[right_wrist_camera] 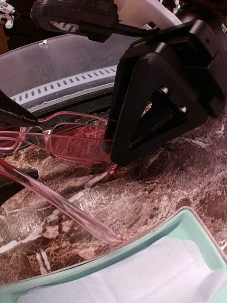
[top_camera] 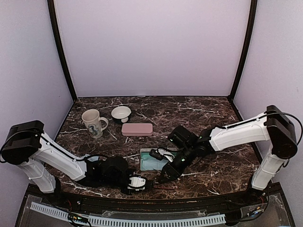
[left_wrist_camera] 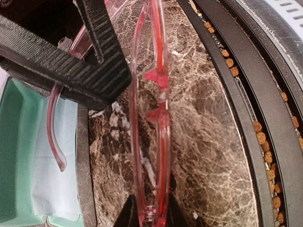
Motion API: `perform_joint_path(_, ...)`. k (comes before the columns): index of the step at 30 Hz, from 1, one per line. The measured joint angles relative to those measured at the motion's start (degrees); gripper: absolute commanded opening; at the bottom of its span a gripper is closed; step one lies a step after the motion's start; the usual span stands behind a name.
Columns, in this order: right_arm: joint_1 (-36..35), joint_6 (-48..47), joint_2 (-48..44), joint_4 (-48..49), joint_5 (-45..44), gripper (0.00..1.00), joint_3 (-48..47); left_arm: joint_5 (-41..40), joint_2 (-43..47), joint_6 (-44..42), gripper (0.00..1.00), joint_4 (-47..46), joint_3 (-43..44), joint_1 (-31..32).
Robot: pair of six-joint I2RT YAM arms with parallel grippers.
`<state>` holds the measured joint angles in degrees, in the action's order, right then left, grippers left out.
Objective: Organize the sunglasses
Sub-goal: Adjust the sunglasses at the center of the board.
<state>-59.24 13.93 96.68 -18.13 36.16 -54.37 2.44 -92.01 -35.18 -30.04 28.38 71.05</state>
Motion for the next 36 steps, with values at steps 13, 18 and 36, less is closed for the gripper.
perform_joint_path(13,0.0,-0.2,0.0,-2.1,-1.3,0.67,-2.0,-0.9,1.7,0.3,0.11,3.9,0.5,0.0)
perform_joint_path(18,0.0,-1.2,0.0,-3.2,-2.1,0.7,-2.9,-1.7,2.3,0.6,0.11,6.1,1.0,0.0)
perform_joint_path(36,-5.6,-5.6,-0.8,-5.6,-6.1,0.78,-3.9,-2.6,2.6,2.9,0.11,10.6,3.9,0.1)
